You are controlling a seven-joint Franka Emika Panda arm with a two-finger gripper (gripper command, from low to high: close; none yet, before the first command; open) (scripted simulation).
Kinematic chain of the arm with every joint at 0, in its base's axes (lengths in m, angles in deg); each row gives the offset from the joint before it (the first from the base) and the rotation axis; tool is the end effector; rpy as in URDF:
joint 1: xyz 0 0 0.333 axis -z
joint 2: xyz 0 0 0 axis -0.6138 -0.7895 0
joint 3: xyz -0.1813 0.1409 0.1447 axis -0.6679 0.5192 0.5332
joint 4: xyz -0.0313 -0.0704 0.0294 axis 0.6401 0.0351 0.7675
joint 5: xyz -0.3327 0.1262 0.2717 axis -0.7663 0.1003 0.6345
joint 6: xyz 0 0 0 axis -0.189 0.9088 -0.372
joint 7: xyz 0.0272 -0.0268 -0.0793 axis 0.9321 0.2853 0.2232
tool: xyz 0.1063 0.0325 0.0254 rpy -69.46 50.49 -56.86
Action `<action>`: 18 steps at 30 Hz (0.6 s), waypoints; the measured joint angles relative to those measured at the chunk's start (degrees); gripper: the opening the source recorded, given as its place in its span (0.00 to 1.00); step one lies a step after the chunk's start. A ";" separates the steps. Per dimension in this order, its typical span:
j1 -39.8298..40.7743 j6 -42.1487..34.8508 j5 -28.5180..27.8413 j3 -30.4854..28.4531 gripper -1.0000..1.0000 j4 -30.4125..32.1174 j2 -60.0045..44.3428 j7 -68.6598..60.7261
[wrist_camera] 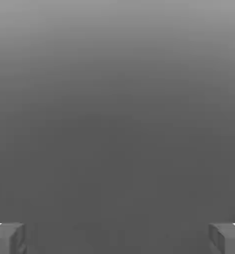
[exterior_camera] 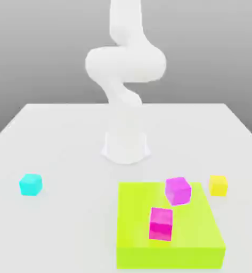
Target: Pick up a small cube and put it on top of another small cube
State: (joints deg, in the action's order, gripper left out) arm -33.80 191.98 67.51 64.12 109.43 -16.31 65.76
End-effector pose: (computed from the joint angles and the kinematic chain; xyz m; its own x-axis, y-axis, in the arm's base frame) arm 0.4658 -0.0428 0.6192 0.4104 -0.8103 0.4184 -0.6297 -0.5837 -0.5127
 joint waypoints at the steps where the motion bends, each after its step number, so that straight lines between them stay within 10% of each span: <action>1: 1.95 1.51 -0.21 -0.51 0.50 1.49 -2.17 2.28; 18: 30.45 26.38 -0.74 -13.46 0.50 25.46 -37.70 36.86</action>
State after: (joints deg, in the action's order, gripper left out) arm -3.35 218.36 66.77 50.66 134.89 -54.01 102.62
